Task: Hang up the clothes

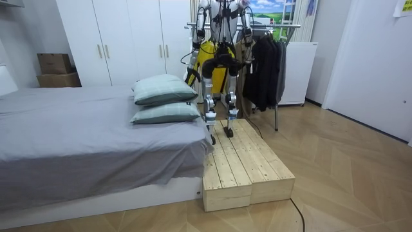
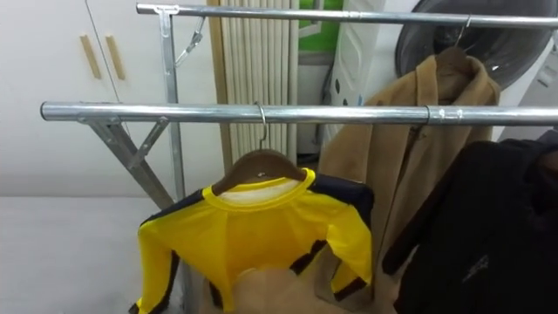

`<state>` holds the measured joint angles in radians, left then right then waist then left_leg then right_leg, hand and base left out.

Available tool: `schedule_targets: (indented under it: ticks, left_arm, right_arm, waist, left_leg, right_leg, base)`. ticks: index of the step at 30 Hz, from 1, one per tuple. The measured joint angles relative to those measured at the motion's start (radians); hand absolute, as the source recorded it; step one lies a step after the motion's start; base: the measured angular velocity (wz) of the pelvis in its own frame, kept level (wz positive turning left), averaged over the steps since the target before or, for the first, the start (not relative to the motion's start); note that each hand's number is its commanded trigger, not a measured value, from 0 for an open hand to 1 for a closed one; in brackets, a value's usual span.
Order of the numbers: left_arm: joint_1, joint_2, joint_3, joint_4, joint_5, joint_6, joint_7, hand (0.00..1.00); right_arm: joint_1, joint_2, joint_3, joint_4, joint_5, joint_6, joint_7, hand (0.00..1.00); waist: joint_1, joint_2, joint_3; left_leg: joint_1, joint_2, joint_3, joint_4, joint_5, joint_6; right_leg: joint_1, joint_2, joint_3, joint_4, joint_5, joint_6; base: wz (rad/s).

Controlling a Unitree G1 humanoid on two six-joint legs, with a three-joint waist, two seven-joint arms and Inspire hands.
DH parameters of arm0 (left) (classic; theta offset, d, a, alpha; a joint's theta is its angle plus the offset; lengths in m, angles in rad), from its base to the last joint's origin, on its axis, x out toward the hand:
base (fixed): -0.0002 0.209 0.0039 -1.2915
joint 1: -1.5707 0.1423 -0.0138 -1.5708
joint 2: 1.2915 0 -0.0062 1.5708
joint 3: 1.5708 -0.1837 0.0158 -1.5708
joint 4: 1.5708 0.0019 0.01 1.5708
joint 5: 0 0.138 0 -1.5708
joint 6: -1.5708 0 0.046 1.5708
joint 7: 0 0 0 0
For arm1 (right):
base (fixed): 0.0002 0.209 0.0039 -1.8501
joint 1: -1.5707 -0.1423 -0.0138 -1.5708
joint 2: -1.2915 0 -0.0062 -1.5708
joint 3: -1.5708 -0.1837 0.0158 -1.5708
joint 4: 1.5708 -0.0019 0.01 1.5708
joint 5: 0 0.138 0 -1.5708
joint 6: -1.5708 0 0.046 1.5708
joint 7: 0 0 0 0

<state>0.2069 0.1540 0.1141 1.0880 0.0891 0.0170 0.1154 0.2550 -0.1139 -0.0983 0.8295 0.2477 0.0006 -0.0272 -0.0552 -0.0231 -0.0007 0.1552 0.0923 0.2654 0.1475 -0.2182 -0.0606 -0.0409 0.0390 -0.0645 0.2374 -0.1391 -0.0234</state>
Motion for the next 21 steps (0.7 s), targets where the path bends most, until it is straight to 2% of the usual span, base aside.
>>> schedule_targets:
  ticks: [7,11,16,21]
  left_arm:
    - [0.003,-0.01,0.002,0.005,0.001,-0.017,0.01,0.0]
    - [-0.001,-0.022,0.002,0.013,0.0,-0.017,0.014,0.0]
    - [-0.003,-0.029,-0.001,0.034,-0.016,-0.017,0.011,0.0]
    - [-0.002,-0.033,-0.021,0.038,-0.02,-0.015,-0.005,0.0]
  right_arm:
    - [0.008,0.011,-0.004,0.135,0.032,-0.016,0.084,0.0]
    - [0.0,0.011,-0.029,0.218,0.059,-0.031,0.114,0.0]
    - [-0.028,0.012,-0.052,0.315,0.154,-0.032,0.143,0.0]
    - [-0.041,0.006,-0.055,0.373,0.207,-0.031,0.172,0.0]
  waist:
    - [0.002,0.007,0.0007]
    - [0.0,0.016,-0.0031]
    - [-0.024,0.032,-0.0047]
    - [-0.025,0.036,-0.0029]
  left_leg:
    - [-0.013,-0.001,-0.023,0.001,0.0,0.0]
    - [-0.019,0.0,-0.029,0.001,0.0,0.0]
    - [-0.02,0.0,-0.05,0.002,0.0,0.0]
    - [-0.021,0.0,-0.052,0.003,0.0,0.0]
  right_leg:
    - [-0.004,-0.004,-0.021,-0.006,-0.001,0.001]
    - [0.002,-0.004,-0.026,-0.017,0.004,-0.001]
    - [0.017,-0.006,-0.044,-0.034,0.006,0.0]
    - [0.013,-0.007,-0.05,-0.035,0.002,0.002]
  base:
    - [0.1]
    - [0.04]
    - [0.1]
    - [0.05]
